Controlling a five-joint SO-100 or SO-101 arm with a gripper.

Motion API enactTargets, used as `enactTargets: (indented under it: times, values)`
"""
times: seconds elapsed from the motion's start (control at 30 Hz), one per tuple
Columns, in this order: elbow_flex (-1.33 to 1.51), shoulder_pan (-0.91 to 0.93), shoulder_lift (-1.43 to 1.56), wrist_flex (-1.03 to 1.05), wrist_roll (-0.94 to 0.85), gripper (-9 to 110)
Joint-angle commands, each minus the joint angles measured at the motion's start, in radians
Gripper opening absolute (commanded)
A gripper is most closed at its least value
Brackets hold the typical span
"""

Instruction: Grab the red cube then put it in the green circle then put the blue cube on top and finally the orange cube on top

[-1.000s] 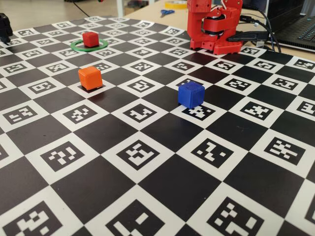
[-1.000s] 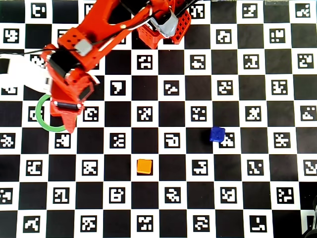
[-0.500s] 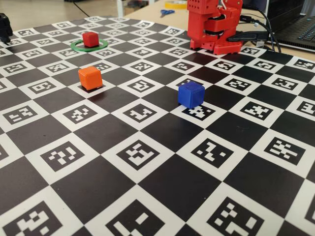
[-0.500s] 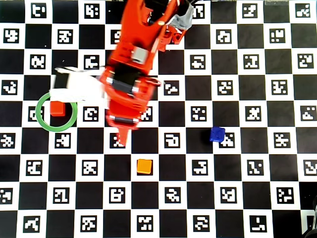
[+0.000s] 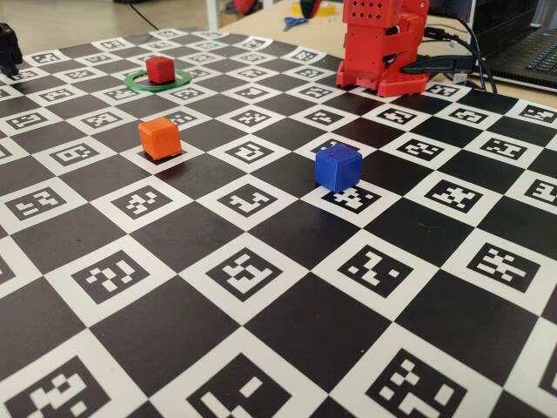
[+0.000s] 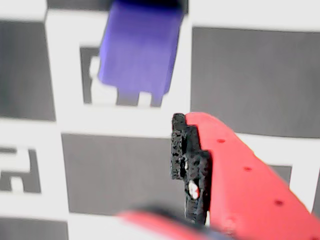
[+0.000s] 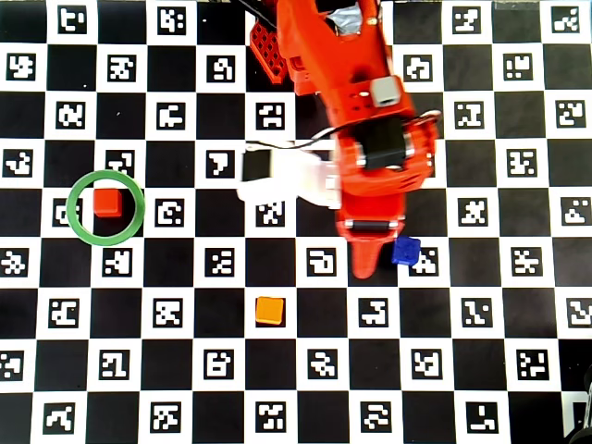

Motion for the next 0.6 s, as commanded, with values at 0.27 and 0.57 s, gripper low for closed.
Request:
enactTargets:
  times: [0.27,0.57]
  values:
    - [-0.066,-0.153,-0.153,-0.081,0.107,44]
    - [-0.067,-0.155,-0.244,-0.15,0.202,45]
